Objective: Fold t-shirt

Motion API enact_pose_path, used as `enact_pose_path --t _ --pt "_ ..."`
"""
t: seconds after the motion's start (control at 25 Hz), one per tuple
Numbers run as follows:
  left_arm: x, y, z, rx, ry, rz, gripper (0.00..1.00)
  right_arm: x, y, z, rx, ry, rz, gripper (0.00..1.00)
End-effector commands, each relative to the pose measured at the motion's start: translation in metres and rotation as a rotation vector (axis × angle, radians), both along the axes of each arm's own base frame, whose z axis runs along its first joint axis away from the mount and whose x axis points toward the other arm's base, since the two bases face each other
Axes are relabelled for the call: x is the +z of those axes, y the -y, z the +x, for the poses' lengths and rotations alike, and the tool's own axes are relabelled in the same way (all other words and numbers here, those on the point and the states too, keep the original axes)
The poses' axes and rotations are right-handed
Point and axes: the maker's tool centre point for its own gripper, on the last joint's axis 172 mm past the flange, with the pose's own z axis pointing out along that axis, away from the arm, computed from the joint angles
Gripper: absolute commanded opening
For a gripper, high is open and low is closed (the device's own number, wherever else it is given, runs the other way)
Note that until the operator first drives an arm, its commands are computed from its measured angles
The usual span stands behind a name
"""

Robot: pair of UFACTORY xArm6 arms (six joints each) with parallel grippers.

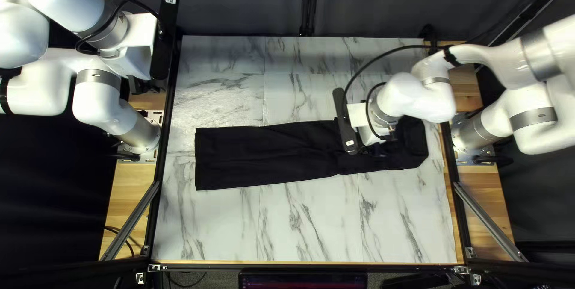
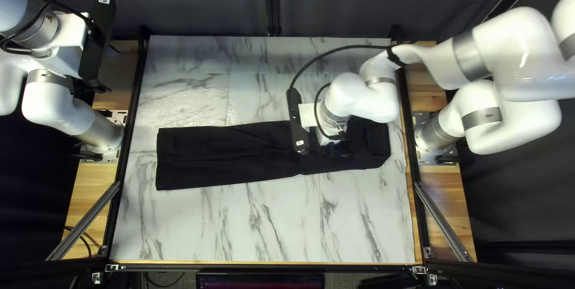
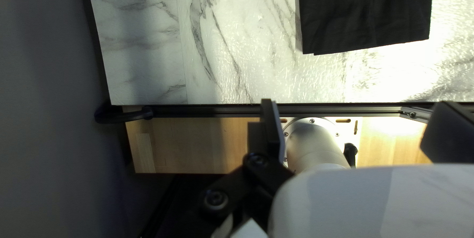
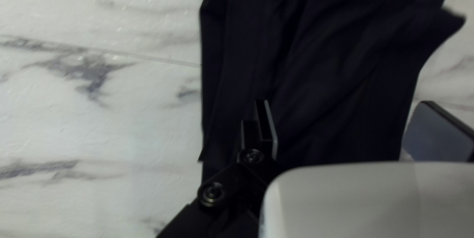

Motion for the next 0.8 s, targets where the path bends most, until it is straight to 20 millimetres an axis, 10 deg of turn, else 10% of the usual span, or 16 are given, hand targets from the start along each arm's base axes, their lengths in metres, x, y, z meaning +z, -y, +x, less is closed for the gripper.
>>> enact_pose_path --t 0.04,0.12,0.24,0.8 --pt "0.000 0.000 0.000 0.000 0.000 0.000 1.00 -0.012 0.007 0.000 0.006 -0.006 0.016 1.00" --pt "0.000 0.000 0.000 0.000 0.000 0.000 1.00 -0.019 0.007 0.000 0.012 -0.016 0.028 0.74" --pt "0.000 0.000 0.000 0.000 0.000 0.000 1.00 -0.023 0.006 0.000 0.017 -0.025 0.038 0.02" --pt "0.000 0.000 0.000 0.000 0.000 0.000 1.00 -0.014 -0.020 0.016 0.038 -0.028 0.028 0.04"
